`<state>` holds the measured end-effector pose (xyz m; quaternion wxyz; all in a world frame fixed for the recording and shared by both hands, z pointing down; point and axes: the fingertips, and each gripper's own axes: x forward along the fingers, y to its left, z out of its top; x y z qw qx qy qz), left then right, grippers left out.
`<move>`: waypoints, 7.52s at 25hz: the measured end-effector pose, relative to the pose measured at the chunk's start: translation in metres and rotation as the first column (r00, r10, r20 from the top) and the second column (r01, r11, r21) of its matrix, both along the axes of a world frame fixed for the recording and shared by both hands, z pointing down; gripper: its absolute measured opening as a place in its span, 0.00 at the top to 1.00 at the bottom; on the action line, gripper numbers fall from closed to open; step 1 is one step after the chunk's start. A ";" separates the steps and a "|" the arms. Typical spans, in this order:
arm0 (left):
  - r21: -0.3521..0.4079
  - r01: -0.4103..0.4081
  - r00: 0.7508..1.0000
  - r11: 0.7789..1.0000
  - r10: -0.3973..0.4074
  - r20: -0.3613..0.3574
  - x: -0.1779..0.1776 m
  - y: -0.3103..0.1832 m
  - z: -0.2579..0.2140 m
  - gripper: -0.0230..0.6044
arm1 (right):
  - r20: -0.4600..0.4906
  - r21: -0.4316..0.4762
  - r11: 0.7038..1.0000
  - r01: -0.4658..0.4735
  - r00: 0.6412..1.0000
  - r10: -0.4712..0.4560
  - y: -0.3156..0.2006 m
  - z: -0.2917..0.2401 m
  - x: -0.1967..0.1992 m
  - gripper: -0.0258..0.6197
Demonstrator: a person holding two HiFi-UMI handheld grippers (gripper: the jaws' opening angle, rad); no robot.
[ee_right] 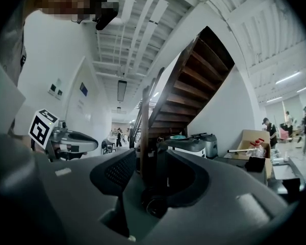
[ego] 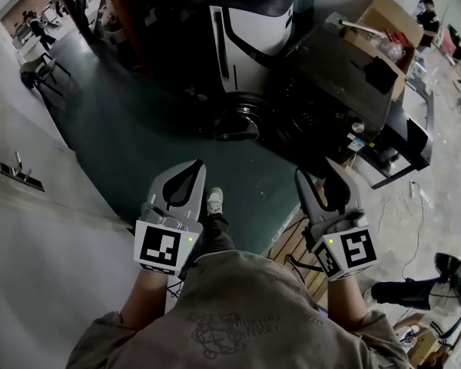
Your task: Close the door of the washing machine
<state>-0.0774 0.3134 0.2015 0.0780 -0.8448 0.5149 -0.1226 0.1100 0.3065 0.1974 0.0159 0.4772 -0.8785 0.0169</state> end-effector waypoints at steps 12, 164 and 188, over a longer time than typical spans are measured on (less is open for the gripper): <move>-0.149 -0.042 0.999 0.988 0.040 -0.011 -0.050 -0.124 0.047 0.96 | -0.085 -0.127 0.992 -0.018 0.996 0.008 -0.116 0.048 -0.055 0.62; -0.793 -0.293 0.878 0.535 0.478 -0.002 0.007 -0.398 0.363 0.96 | -0.349 -0.859 0.252 -0.445 0.870 0.347 -0.356 0.496 -0.025 0.74; -0.799 -0.328 0.840 0.505 0.542 -0.002 0.063 -0.428 0.376 0.96 | -0.600 -0.682 0.420 -0.599 0.786 0.148 -0.362 0.494 0.087 0.73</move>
